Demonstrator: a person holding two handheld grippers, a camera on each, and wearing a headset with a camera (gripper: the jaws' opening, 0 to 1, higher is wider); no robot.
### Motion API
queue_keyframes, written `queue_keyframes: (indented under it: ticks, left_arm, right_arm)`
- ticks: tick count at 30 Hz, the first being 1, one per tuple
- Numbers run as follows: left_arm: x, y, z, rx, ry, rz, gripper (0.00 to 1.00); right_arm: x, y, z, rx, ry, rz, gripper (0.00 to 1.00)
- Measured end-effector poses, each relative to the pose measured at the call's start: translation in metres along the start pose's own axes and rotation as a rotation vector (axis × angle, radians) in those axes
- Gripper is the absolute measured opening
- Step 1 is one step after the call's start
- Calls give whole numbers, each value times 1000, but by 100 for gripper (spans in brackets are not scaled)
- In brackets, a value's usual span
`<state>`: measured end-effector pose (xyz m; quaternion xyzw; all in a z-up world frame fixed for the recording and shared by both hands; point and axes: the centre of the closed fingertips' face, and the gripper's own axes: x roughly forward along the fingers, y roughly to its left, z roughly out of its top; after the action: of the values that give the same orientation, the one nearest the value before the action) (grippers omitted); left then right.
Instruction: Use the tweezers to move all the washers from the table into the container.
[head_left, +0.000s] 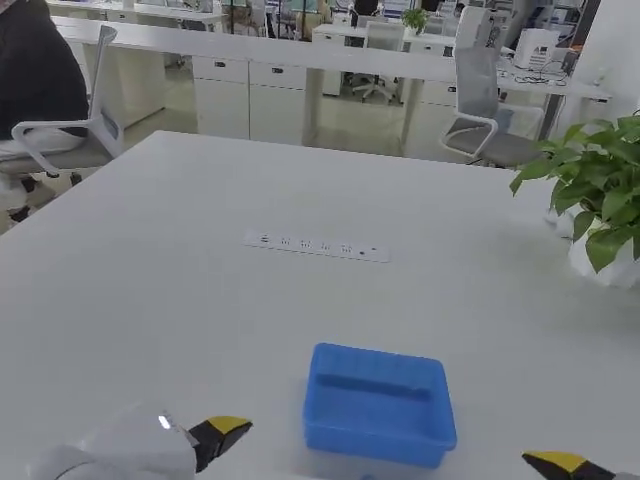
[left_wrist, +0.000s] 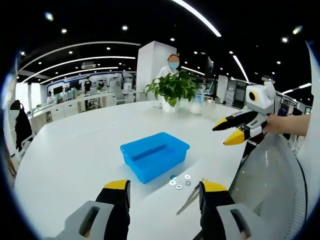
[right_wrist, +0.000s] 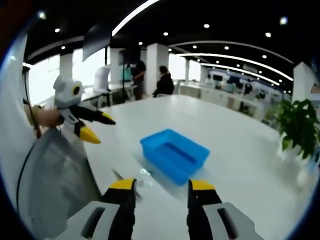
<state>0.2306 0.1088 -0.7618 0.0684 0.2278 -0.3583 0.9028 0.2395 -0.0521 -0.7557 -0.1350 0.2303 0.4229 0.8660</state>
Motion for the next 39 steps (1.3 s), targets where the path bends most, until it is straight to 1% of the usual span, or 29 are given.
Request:
queue_keyframes:
  ticks: [1,3,4,5,6,7,8,10,12,13,14,15,16,17,18,19,20,21,22,24,25,28,30,33,35,36,39]
  left_arm:
    - [2,-3,-5,20,32,-23,50]
    - [6,-9,-13,35,74,-70,45]
    - [7,-10,-17,44,93,-85,42]
    - [10,-12,-20,71,114,-105,38]
    - [11,-12,-24,84,137,-116,35]
    - [14,-13,-27,116,154,-131,32]
    - [14,-14,-28,126,159,-136,28]
    - [17,-16,-29,155,172,-150,26]
    - [19,-20,-34,173,205,-188,23]
    - [21,-22,-38,185,229,-207,21]
    - [21,-24,-42,198,249,-222,20]
    - [23,-24,-48,214,279,-232,19]
    - [24,-24,-50,222,292,-235,19]
    - [25,-25,-53,227,301,-246,18]
    - [26,-27,-57,222,328,-262,17]
    - [28,-28,-60,226,338,-274,16]
    - [29,-28,-65,236,367,-286,15]
    - [30,-28,-67,246,381,-288,14]
    - [31,-27,-72,261,409,-293,11]
    - [34,-26,-77,270,434,-296,7]
    - [36,-26,-77,264,440,-297,6]
    - [40,-29,-78,262,450,-314,6]
    - [43,-30,-82,292,471,-322,7]
    - [46,-32,-85,324,490,-333,6]
    - [48,-33,-86,333,496,-340,5]
    - [49,-34,-88,348,507,-347,4]
    - [52,-34,-90,370,513,-349,3]
  right_arm:
    - [3,3,-1,-15,12,12,35]
    - [8,9,-3,-31,23,32,33]
    - [9,11,-4,-36,30,41,31]
    - [11,13,-6,-45,40,52,30]
    - [13,15,-7,-54,46,56,29]
    - [14,16,-9,-63,56,62,28]
    - [15,18,-10,-70,64,66,27]
    - [17,21,-13,-85,82,74,26]
    - [19,24,-18,-101,104,82,24]
    - [21,27,-20,-107,115,86,23]
    - [22,31,-25,-128,143,101,22]
    - [23,35,-30,-149,170,114,22]
    - [25,37,-34,-169,193,115,21]
    - [27,40,-37,-160,205,117,20]
    - [29,45,-39,-179,213,141,19]
    - [31,47,-41,-179,218,145,18]
    - [32,49,-42,-181,224,150,17]
    - [34,52,-43,-183,232,163,17]
    - [35,54,-45,-187,244,170,16]
    - [38,57,-46,-198,259,178,16]
    - [38,58,-47,-201,264,182,16]
    - [41,62,-48,-200,271,200,16]
    - [42,64,-49,-198,275,211,16]
    - [42,66,-50,-198,281,219,16]
    - [42,66,-51,-197,282,220,16]
    - [41,65,-51,-195,282,221,16]
    - [41,65,-51,-191,280,221,16]
